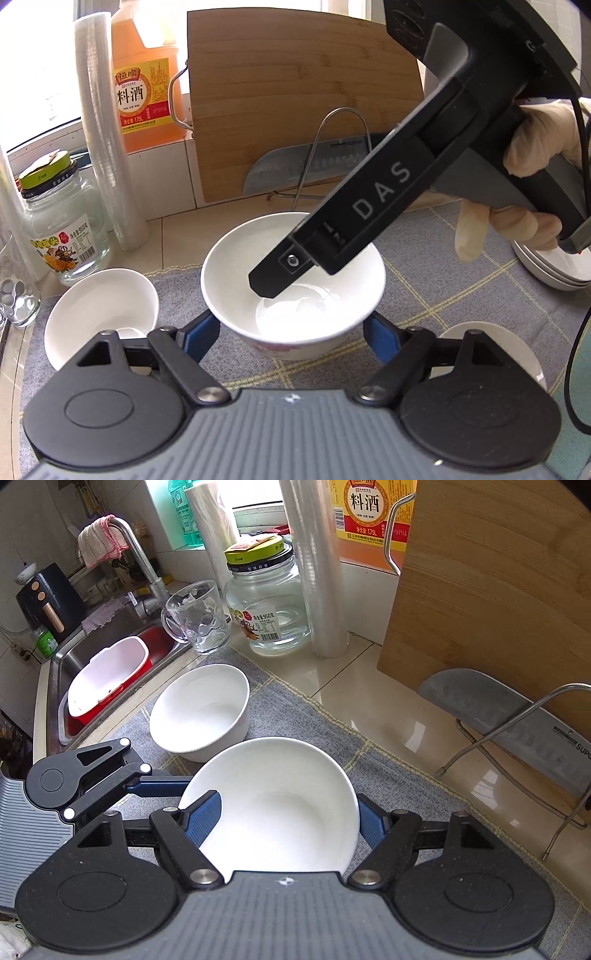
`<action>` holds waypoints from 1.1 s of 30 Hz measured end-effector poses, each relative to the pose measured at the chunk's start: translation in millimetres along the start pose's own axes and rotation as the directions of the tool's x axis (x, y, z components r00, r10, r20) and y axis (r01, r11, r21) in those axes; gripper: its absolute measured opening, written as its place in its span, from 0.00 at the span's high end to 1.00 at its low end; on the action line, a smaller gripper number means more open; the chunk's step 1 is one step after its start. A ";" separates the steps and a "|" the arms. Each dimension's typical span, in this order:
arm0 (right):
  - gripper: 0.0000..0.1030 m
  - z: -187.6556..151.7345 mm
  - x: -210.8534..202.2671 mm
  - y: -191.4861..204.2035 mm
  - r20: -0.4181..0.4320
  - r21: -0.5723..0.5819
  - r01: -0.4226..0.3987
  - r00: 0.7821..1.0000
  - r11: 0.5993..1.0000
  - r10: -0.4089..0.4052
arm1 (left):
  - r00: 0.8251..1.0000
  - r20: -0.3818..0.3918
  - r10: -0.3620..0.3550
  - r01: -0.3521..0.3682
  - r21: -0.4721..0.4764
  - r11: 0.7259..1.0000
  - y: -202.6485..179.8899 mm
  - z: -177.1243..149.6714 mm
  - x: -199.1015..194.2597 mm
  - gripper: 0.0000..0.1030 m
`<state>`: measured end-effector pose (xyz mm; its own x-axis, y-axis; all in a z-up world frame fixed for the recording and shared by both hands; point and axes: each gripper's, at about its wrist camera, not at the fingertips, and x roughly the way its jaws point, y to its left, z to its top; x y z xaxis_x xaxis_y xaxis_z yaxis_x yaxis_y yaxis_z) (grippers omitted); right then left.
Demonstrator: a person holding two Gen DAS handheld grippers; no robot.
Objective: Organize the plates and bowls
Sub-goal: 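Lift and carry the pink-flowered bowl over the other white bowl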
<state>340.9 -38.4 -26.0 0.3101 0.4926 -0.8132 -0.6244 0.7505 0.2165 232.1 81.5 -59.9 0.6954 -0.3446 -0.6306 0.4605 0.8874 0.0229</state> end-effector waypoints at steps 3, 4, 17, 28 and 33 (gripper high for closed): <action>0.20 -2.4 -8.8 4.9 0.013 -0.001 0.001 1.000 1.000 -0.001 | 1.000 -0.004 -0.003 0.003 0.003 1.000 -3.5 0.5 -6.2 0.18; 0.20 -3.5 -11.8 6.4 0.017 -0.001 0.000 1.000 1.000 0.000 | 1.000 -0.003 -0.005 0.005 0.004 1.000 -5.0 1.0 -9.0 0.18; 0.20 -27.8 -41.8 23.3 0.051 0.028 0.008 0.999 1.000 -0.009 | 1.000 -0.013 -0.029 0.029 0.037 0.999 -30.5 -5.0 -29.6 0.18; 0.20 -56.5 -66.3 35.6 0.057 0.063 0.022 0.998 0.998 -0.026 | 0.998 -0.039 -0.055 0.059 0.099 0.993 -56.2 -11.8 -46.5 0.18; 0.20 -70.9 -72.7 35.5 0.050 0.085 0.030 0.998 0.996 -0.035 | 0.996 -0.054 -0.074 0.080 0.116 0.990 -67.1 -15.5 -49.0 0.18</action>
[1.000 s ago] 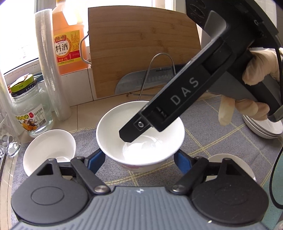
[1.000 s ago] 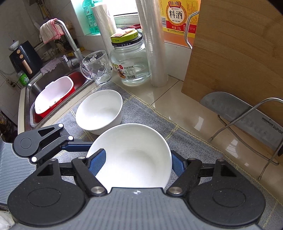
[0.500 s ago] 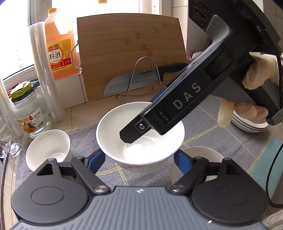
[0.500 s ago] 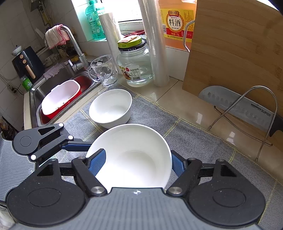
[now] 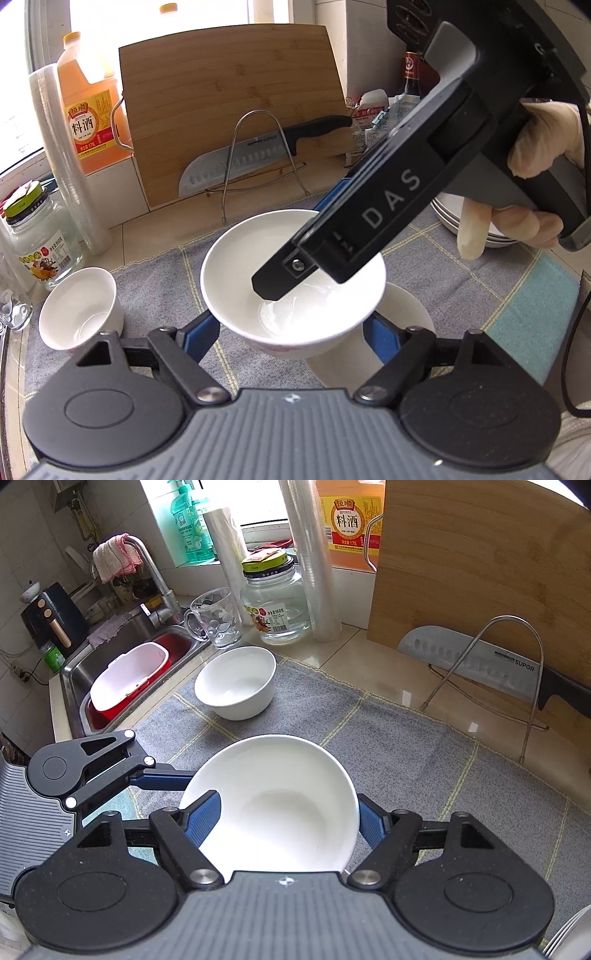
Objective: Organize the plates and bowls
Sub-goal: 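Lift and carry the pink-flowered bowl over the other white bowl, then lower the pink-flowered bowl into the white bowl with the right tool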
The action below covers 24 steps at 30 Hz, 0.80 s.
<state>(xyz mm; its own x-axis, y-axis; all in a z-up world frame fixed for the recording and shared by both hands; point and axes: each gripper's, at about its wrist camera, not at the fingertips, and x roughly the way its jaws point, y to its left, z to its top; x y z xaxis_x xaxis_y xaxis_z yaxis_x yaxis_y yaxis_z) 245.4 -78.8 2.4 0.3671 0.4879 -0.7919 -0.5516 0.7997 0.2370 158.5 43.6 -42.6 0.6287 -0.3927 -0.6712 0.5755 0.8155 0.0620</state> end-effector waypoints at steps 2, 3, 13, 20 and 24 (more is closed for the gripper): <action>0.20 -4.6 -1.7 -1.5 0.000 0.011 0.002 1.000 1.000 -0.002 | 1.000 -0.006 -0.008 0.008 0.005 1.000 -3.1 -0.6 0.5 0.18; 0.20 -6.9 -2.4 -2.3 -0.002 0.016 0.004 1.000 1.000 -0.004 | 1.000 -0.009 -0.013 0.013 0.006 1.000 -4.5 -1.0 0.8 0.18; 0.20 -22.7 -10.5 -7.3 -0.009 0.047 0.024 1.000 0.999 -0.024 | 0.999 -0.009 -0.050 0.050 0.021 0.999 -16.5 -0.3 -0.5 0.18; 0.20 -32.9 -17.2 -8.3 -0.020 0.064 0.041 0.999 0.997 -0.039 | 0.997 -0.028 -0.076 0.077 0.037 0.996 -25.4 -3.4 0.4 0.18; 0.20 -40.7 -17.0 -9.2 -0.032 0.080 0.039 0.999 0.996 -0.037 | 0.995 -0.051 -0.091 0.093 0.039 0.995 -30.1 -8.7 2.8 0.18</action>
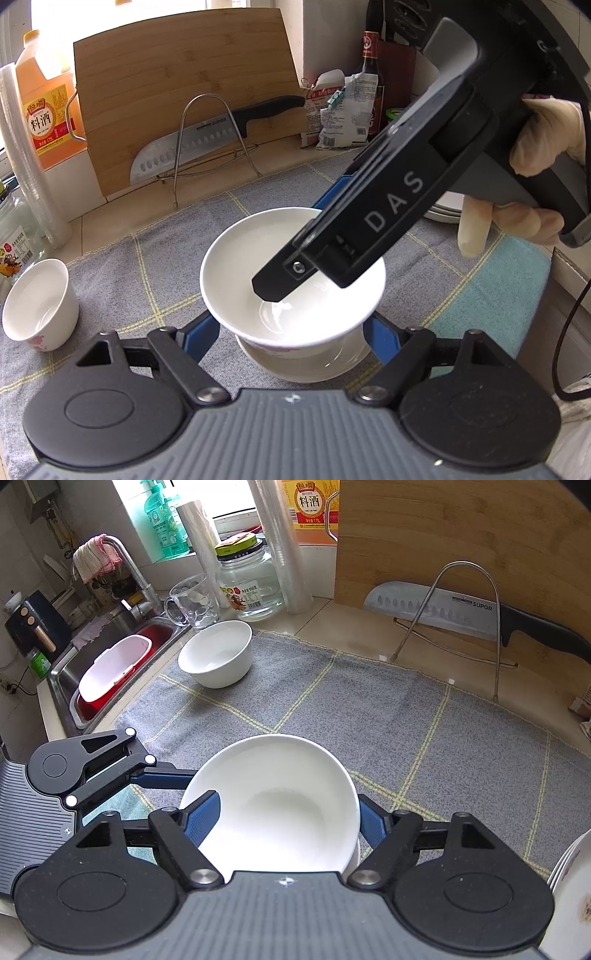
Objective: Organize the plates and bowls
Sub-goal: 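Lower the pink-flowered bowl into the white bowl with the right tool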
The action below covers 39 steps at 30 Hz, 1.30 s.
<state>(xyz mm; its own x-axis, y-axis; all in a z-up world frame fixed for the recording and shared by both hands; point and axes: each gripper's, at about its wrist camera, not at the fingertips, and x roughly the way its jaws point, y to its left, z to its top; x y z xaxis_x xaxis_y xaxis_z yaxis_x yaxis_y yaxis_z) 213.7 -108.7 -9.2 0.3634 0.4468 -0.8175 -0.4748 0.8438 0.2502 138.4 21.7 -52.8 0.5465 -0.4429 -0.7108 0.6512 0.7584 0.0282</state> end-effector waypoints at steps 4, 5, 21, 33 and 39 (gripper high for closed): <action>0.20 -7.2 2.7 0.4 -0.016 -0.001 0.006 1.000 1.000 -0.006 | 1.000 -0.014 -0.011 0.011 0.002 1.000 -2.0 -4.4 2.9 0.18; 0.20 -9.1 3.3 0.8 -0.018 0.000 0.007 1.000 1.000 -0.007 | 1.000 -0.016 -0.012 0.012 0.002 1.000 -2.5 -5.2 3.6 0.18; 0.20 -19.4 11.3 2.5 -0.023 -0.018 0.035 0.999 0.999 -0.036 | 0.999 -0.038 -0.007 0.007 0.015 1.000 -6.5 -9.2 13.3 0.18; 0.19 -23.3 17.6 4.6 -0.029 -0.067 0.070 0.997 0.995 -0.073 | 0.999 -0.034 -0.009 0.010 0.021 1.000 -7.5 -9.9 13.5 0.18; 0.12 -24.3 18.8 3.7 -0.024 -0.064 0.066 0.997 0.996 -0.068 | 1.000 -0.020 -0.007 0.008 0.026 1.000 -8.4 -10.4 12.9 0.17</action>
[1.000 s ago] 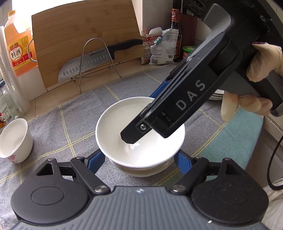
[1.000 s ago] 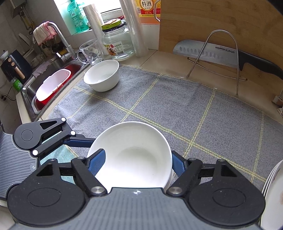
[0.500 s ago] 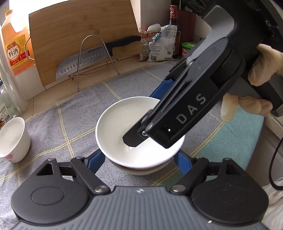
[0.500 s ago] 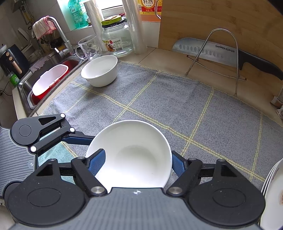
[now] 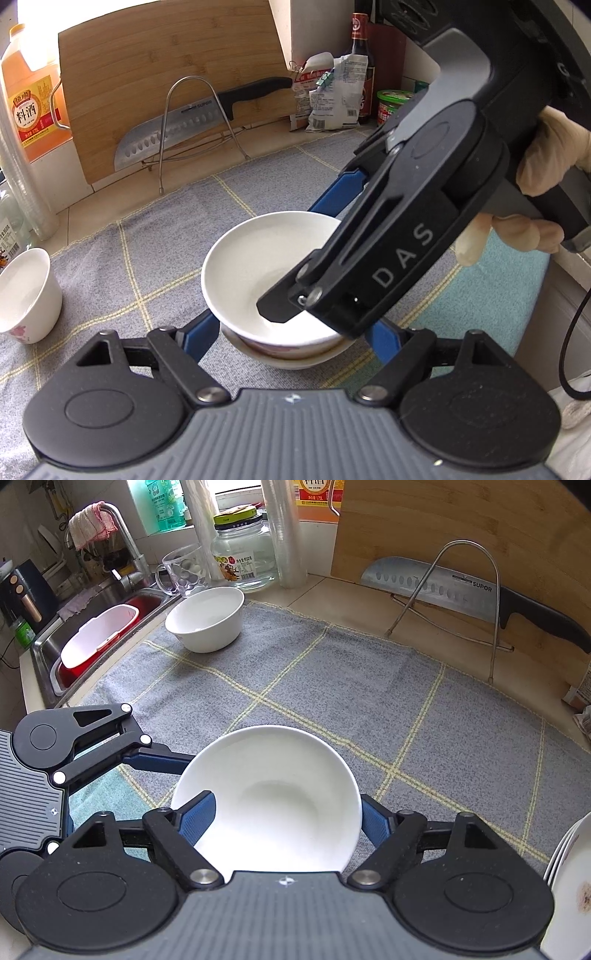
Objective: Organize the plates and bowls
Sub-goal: 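Lower the pink-flowered bowl into the white bowl with the right tool, then open the right tool and withdraw it from the bowls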
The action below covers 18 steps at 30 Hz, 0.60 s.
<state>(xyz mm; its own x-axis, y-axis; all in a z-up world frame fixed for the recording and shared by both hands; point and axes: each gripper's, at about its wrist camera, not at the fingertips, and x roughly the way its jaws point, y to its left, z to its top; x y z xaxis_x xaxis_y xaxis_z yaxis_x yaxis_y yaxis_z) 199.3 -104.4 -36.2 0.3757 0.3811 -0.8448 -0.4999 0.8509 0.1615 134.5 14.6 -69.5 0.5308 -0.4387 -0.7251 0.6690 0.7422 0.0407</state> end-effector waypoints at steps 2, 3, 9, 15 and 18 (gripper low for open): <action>0.07 -1.1 -0.8 0.8 0.011 -0.006 -0.008 1.000 1.000 0.008 | 1.000 0.004 -0.006 0.006 0.002 1.000 0.0 -0.4 -0.9 0.13; 0.05 -1.3 -1.4 1.9 0.016 -0.013 -0.011 1.000 1.000 0.011 | 1.000 0.005 -0.005 0.005 0.004 1.000 -0.1 -0.9 -1.5 0.11; 0.00 -3.7 -4.1 7.4 0.032 -0.046 0.003 0.999 0.999 -0.001 | 1.000 -0.012 -0.003 0.003 0.005 1.000 0.8 -6.1 -4.6 0.10; 0.00 -9.6 -1.3 10.0 0.019 -0.048 -0.001 1.000 0.999 0.002 | 1.000 -0.021 0.009 -0.010 -0.007 1.000 2.7 -9.7 -7.5 0.10; 0.00 -10.3 -3.7 10.6 0.024 -0.057 0.001 1.000 0.998 0.000 | 1.000 -0.018 0.015 -0.015 -0.011 1.000 4.9 -11.8 -11.7 0.10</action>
<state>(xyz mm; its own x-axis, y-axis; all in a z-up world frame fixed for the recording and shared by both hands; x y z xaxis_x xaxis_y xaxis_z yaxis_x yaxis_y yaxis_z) 184.5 -100.5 -36.7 0.3945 0.3899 -0.8320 -0.5430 0.8294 0.1312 125.4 29.4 -68.9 0.5312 -0.4182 -0.7369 0.6549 0.7544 0.0439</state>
